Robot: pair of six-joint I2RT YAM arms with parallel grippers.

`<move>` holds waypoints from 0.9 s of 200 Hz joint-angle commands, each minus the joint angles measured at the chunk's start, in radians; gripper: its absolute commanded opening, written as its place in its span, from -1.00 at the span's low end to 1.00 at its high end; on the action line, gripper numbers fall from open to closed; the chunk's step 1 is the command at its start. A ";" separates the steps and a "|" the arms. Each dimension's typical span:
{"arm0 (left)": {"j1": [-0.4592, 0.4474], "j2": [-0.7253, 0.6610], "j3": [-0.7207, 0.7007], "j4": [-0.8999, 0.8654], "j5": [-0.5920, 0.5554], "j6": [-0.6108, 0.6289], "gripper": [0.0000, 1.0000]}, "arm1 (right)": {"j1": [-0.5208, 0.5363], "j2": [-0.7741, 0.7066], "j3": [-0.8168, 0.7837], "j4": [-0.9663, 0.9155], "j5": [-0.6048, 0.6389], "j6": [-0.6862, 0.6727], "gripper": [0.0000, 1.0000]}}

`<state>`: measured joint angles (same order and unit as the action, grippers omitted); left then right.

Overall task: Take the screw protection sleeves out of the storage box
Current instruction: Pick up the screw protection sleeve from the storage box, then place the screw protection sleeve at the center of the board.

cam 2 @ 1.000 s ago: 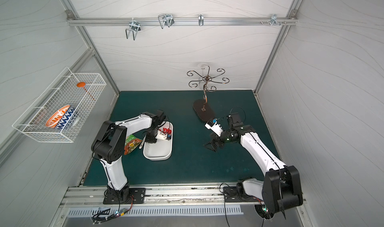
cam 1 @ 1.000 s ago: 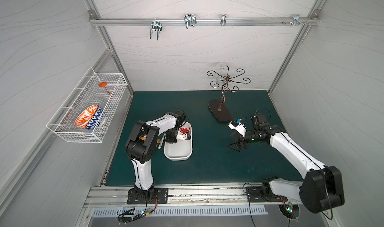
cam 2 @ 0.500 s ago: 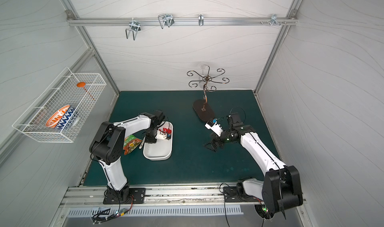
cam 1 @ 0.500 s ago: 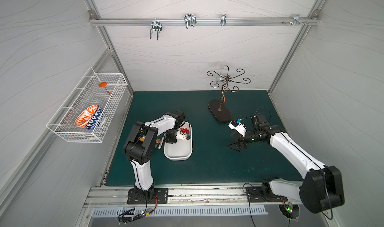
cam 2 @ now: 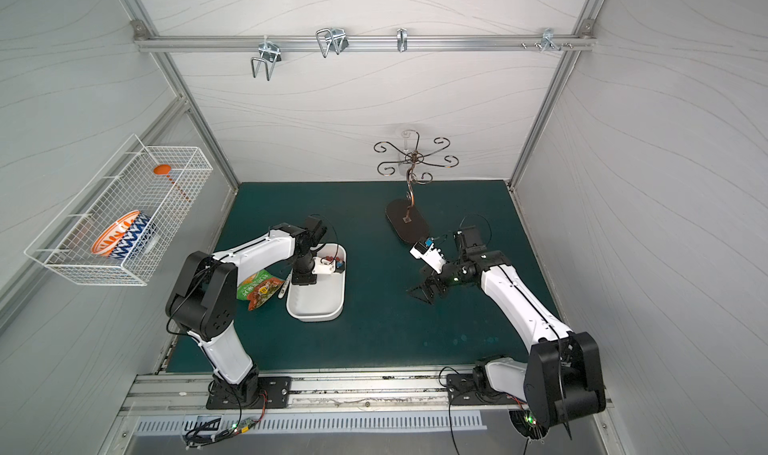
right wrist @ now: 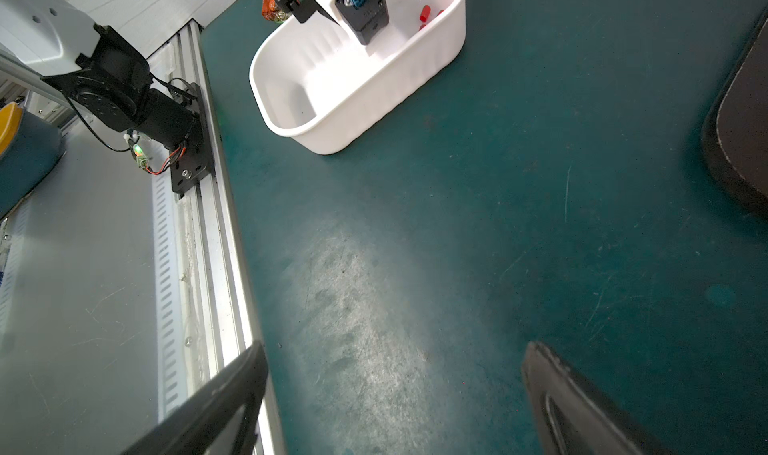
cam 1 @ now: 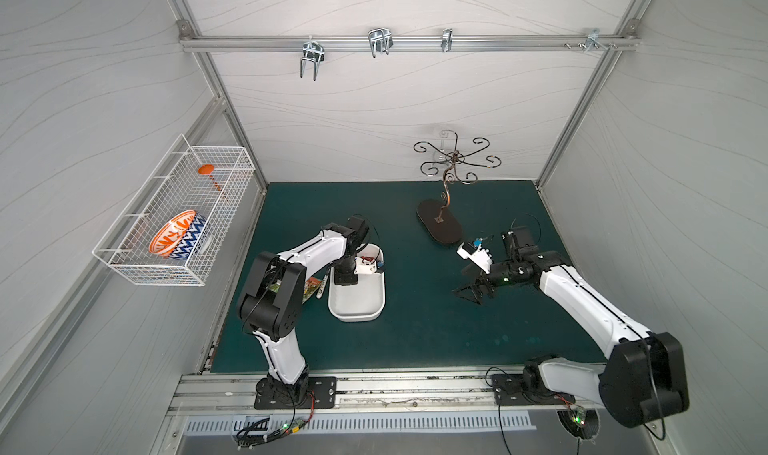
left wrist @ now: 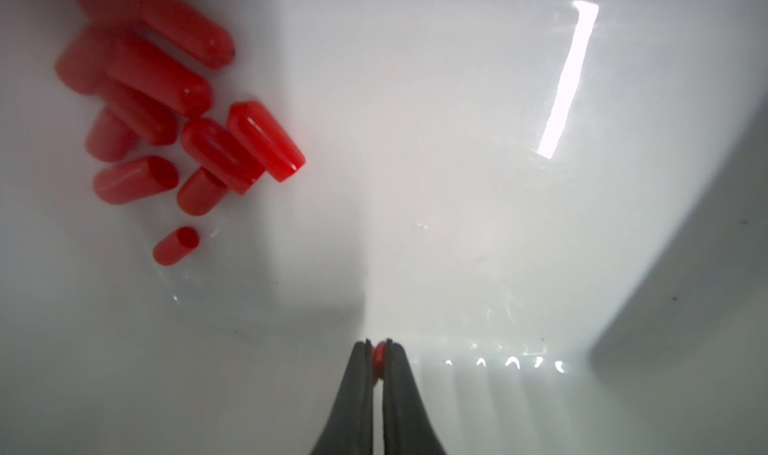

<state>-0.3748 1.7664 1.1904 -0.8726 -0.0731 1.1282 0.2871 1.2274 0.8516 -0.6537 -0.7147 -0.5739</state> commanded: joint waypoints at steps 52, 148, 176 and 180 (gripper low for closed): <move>-0.032 -0.141 0.129 -0.169 0.327 -0.169 -1.00 | -0.015 -0.015 0.037 -0.011 -0.020 0.019 0.98; -0.246 0.180 0.447 -0.120 0.439 -0.274 -1.00 | -0.293 -0.028 0.047 0.077 0.196 0.203 0.98; -0.268 0.294 0.519 -0.069 0.402 -0.303 -1.00 | -0.296 -0.046 0.040 0.081 0.210 0.196 0.98; -0.272 0.304 0.524 -0.059 0.398 -0.308 -1.00 | -0.296 -0.049 0.040 0.083 0.210 0.195 0.98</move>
<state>-0.6300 2.0087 1.6436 -0.9874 0.3481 0.8600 -0.0055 1.2110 0.8799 -0.5819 -0.5430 -0.3935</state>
